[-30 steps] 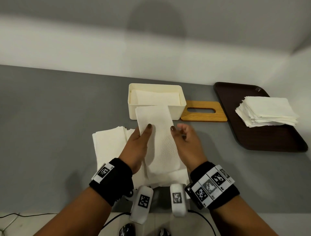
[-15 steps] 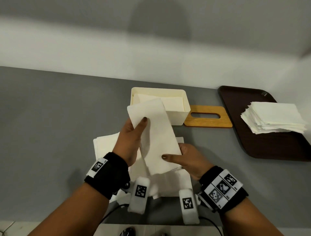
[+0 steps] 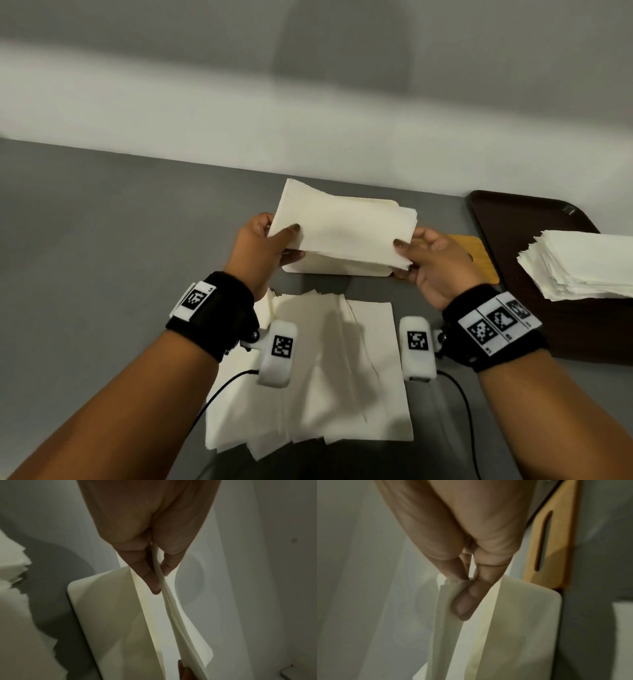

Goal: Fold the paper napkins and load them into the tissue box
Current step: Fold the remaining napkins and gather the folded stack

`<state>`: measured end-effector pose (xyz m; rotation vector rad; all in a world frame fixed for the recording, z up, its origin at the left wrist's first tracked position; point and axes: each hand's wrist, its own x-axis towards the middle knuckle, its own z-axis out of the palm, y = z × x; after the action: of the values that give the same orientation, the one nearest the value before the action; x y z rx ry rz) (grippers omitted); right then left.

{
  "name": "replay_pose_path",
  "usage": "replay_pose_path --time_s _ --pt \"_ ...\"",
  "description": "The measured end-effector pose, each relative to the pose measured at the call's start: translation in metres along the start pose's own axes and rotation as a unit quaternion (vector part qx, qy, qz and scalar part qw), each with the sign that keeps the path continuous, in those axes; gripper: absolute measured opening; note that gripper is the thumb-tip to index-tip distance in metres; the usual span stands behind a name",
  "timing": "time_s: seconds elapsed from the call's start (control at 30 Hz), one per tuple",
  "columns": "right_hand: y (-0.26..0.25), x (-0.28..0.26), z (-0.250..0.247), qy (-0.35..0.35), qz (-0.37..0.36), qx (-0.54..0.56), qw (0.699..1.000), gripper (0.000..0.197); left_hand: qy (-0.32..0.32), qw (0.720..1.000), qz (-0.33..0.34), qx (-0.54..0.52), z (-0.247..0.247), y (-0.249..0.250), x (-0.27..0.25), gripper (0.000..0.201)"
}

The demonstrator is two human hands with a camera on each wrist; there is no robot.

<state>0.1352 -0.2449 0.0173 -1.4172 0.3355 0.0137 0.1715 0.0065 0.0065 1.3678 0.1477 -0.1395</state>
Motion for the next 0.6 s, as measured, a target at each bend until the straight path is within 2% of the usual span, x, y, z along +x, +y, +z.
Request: replay_pose_path --time_s 0.1,0.2,0.3,0.43,0.6 --pt "-0.018 0.024 -0.003 0.043 -0.035 -0.037 0.998 0.016 0.049 0.996 0.030 0.069 -0.005 0.000 0.016 0.009" --pt "-0.029 0.046 -0.010 0.067 -0.032 -0.091 0.993 0.015 0.099 0.982 0.049 0.152 -0.013 -0.007 0.029 0.022" --pt "-0.030 0.060 -0.006 0.066 -0.001 -0.139 0.988 0.014 0.095 0.978 0.022 0.186 -0.015 -0.017 0.034 0.023" --pt "-0.024 0.069 0.009 0.043 0.005 -0.162 0.986 0.018 0.082 0.978 0.012 0.194 -0.012 -0.024 0.032 0.015" --pt "-0.020 0.076 0.016 0.056 -0.005 -0.300 0.952 0.018 0.080 0.979 0.009 0.188 -0.013 -0.024 0.031 0.017"
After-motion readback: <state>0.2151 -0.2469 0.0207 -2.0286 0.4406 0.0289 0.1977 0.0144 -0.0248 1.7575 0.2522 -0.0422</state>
